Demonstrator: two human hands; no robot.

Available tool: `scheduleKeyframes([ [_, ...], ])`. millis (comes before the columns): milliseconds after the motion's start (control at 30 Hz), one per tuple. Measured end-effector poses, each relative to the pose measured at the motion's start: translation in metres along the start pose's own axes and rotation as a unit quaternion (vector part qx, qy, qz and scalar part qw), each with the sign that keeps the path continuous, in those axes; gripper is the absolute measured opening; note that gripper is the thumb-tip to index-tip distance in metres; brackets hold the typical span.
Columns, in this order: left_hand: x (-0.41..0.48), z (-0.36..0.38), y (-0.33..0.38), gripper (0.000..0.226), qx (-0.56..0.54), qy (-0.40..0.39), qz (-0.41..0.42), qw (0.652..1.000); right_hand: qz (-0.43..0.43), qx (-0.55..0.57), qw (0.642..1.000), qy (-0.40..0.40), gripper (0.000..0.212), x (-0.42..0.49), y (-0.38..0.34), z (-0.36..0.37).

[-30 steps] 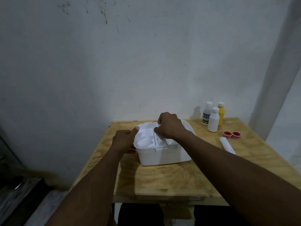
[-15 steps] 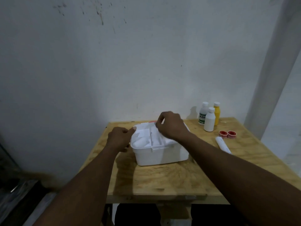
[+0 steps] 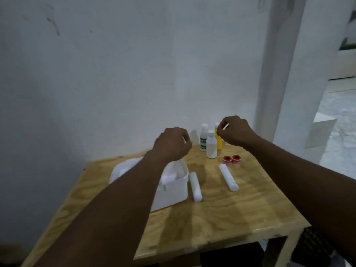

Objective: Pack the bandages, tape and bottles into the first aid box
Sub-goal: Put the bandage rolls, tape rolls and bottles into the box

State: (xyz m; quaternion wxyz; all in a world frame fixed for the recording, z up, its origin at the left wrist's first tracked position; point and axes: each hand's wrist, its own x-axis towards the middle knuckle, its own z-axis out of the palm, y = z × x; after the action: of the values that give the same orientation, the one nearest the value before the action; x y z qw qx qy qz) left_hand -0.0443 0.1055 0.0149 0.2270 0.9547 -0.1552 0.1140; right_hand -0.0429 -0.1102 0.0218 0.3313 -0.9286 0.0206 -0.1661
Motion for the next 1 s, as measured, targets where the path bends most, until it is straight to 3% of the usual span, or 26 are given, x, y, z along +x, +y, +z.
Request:
scheduleKeyframes([
  [200, 0.034, 0.068, 0.053, 0.026, 0.07, -0.093, 0.098, 0.988, 0.023, -0.072, 0.996, -0.057, 0.008, 0.001, 0.073, 0.014],
  [400, 0.06, 0.116, 0.073, 0.03, 0.113, -0.154, 0.109, 0.976, 0.021, -0.083, 0.988, -0.129, 0.017, 0.001, 0.117, 0.026],
  [500, 0.065, 0.13, 0.077, 0.024, 0.131, -0.171, 0.099, 0.972, 0.011, -0.073, 0.99, -0.118, 0.014, 0.005, 0.125, 0.034],
  [1000, 0.059, 0.135, 0.077, 0.023, 0.13, -0.113, 0.081, 0.982, -0.01, -0.09, 0.991, -0.096, 0.02, 0.003, 0.128, 0.027],
])
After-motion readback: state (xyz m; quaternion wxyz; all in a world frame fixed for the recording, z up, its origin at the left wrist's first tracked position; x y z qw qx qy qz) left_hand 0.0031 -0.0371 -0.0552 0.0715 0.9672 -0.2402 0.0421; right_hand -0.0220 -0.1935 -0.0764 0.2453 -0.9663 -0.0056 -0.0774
